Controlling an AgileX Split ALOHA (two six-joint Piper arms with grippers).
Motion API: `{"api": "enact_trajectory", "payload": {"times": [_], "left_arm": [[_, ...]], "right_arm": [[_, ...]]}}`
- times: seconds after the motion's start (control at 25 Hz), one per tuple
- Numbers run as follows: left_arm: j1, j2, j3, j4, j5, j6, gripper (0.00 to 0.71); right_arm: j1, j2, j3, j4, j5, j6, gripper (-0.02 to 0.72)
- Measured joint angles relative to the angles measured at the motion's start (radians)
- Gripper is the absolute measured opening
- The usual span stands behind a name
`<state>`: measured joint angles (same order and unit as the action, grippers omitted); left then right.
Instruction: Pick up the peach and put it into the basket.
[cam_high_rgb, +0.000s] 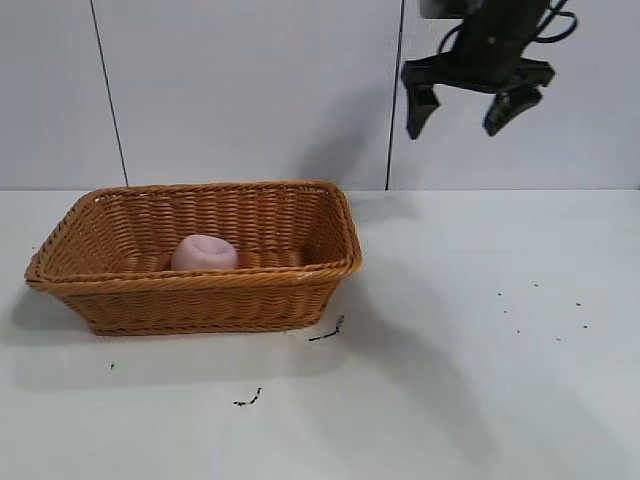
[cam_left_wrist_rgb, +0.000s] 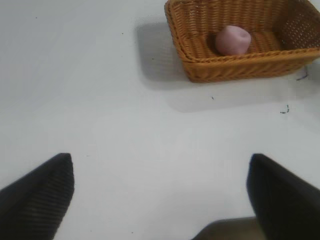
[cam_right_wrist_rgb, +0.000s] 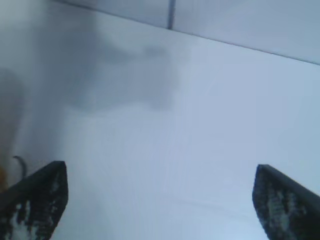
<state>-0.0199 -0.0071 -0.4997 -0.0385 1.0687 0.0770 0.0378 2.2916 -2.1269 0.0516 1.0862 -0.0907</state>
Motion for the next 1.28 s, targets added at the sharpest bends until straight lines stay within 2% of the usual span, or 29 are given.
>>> {"api": "enact_trajectory", "payload": {"times": [0.24, 0.4, 0.56, 0.96, 1.28], "left_arm": [[0.000, 0.000, 0.000, 0.000, 0.000, 0.000, 0.692], [0.000, 0.000, 0.000, 0.000, 0.000, 0.000, 0.692], [0.000, 0.000, 0.000, 0.000, 0.000, 0.000, 0.692], [0.000, 0.000, 0.000, 0.000, 0.000, 0.000, 0.692], [0.000, 0.000, 0.000, 0.000, 0.000, 0.000, 0.692]], "right_arm": [[0.001, -0.009, 0.001, 0.019, 0.119, -0.020, 0.689], [0.001, -0.060, 0.013, 0.019, 0.126, -0.016, 0.689], [0.001, -0.191, 0.122, 0.036, 0.126, 0.007, 0.689], [0.001, -0.775, 0.756, 0.043, 0.128, 0.008, 0.689], [0.001, -1.372, 1.248, 0.011, 0.115, 0.008, 0.689]]}}
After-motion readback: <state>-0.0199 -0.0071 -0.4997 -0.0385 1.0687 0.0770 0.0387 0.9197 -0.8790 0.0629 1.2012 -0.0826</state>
